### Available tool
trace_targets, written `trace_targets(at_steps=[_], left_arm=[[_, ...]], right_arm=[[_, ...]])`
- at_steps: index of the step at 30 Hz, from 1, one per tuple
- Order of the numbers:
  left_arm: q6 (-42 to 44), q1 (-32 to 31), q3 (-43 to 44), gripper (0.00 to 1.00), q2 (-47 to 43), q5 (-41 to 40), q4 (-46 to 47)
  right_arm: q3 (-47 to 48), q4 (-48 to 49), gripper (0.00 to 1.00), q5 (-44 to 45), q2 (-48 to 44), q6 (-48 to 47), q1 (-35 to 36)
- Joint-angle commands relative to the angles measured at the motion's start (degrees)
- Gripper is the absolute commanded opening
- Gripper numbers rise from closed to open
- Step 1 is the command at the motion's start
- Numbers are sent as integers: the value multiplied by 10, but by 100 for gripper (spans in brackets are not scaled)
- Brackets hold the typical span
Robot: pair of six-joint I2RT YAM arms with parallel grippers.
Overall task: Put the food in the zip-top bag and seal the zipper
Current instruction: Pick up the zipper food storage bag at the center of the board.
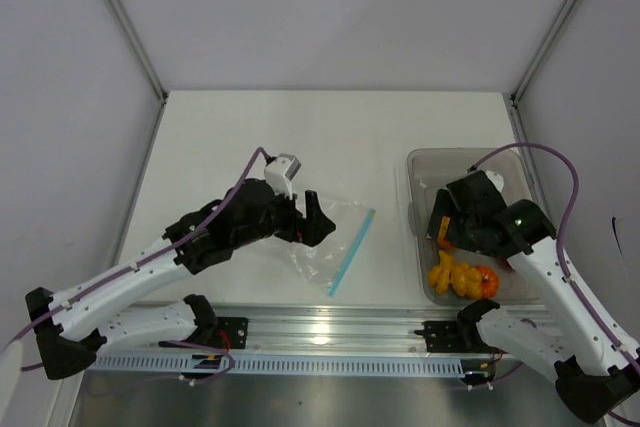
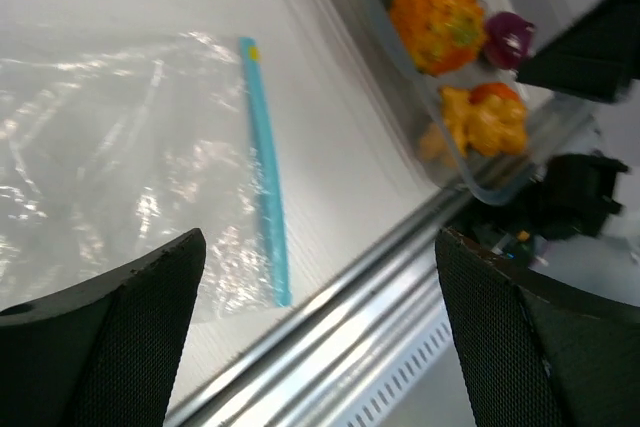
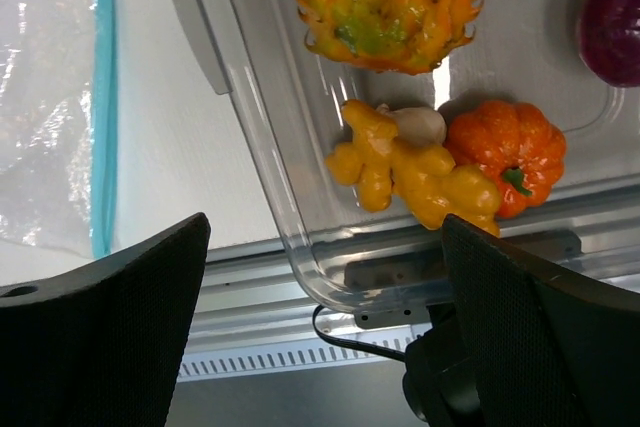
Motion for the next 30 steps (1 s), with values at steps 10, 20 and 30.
trace_targets(at_steps=[10,20,30], left_arm=[[69,-133,53,100,183,-238,46],[64,-123,62,100,244,-166,72],[83,-129,32,76,283,-123,125]], right_arm=[[23,15,99,-40,-88,-13,-3],[22,0,99,-41,-118,-5,-3],[13,-4,99,-55,-141,5,-3]])
